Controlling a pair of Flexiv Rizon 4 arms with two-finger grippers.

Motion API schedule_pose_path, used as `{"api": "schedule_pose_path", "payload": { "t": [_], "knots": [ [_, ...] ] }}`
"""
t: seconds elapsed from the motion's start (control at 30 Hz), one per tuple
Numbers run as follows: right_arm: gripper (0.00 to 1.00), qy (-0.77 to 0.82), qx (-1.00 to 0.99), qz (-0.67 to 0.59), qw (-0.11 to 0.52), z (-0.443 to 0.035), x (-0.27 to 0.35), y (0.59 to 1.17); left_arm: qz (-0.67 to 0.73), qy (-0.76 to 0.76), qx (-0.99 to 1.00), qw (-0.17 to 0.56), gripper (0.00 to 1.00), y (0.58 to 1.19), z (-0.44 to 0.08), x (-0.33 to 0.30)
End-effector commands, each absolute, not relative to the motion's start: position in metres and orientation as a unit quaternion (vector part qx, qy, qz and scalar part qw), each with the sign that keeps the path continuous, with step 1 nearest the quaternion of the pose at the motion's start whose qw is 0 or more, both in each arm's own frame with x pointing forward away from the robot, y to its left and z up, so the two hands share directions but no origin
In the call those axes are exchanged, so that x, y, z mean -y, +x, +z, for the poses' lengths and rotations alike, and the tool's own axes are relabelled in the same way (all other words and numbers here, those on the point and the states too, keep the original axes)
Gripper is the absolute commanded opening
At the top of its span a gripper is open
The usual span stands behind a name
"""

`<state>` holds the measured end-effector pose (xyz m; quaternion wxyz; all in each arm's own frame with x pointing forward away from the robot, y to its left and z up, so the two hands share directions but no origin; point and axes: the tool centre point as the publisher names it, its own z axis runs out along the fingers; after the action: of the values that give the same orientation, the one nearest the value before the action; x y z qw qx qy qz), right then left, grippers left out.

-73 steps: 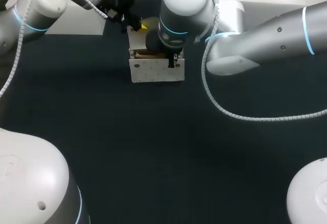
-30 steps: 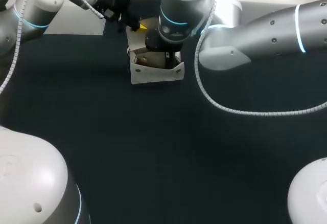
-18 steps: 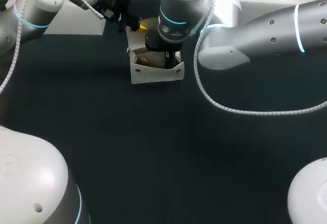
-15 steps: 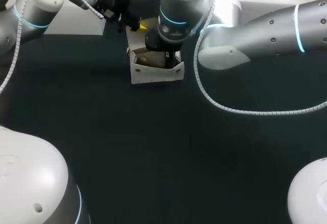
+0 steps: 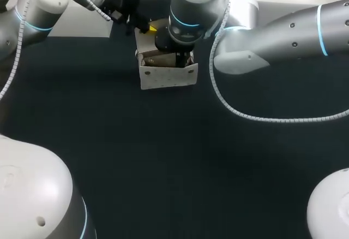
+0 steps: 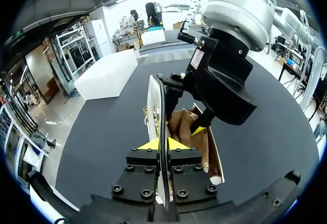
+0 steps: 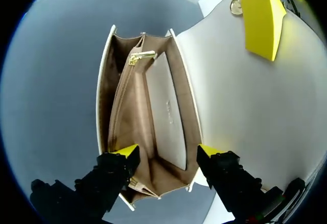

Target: Pick up the bag, open it, inspect its contents, close it, and place it on the opposite side

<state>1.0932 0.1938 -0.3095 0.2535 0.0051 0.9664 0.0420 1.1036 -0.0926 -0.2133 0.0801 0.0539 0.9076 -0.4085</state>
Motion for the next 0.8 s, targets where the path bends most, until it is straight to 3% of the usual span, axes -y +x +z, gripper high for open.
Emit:
{"api": "schedule_pose_path", "payload": {
  "t": [0.03, 0.8],
  "knots": [
    [0.49, 0.009, -0.962, 0.047, 0.268, -0.308, -0.193, 1.092, -0.410, 0.057, -0.906, 0.086, 0.00, 1.098, -0.211, 0.091],
    [0.39, 0.031, -0.926, 0.035, 0.375, -0.254, -0.186, 1.080, -0.406, 0.061, -0.904, 0.116, 0.00, 1.117, -0.225, 0.097]
  ]
}}
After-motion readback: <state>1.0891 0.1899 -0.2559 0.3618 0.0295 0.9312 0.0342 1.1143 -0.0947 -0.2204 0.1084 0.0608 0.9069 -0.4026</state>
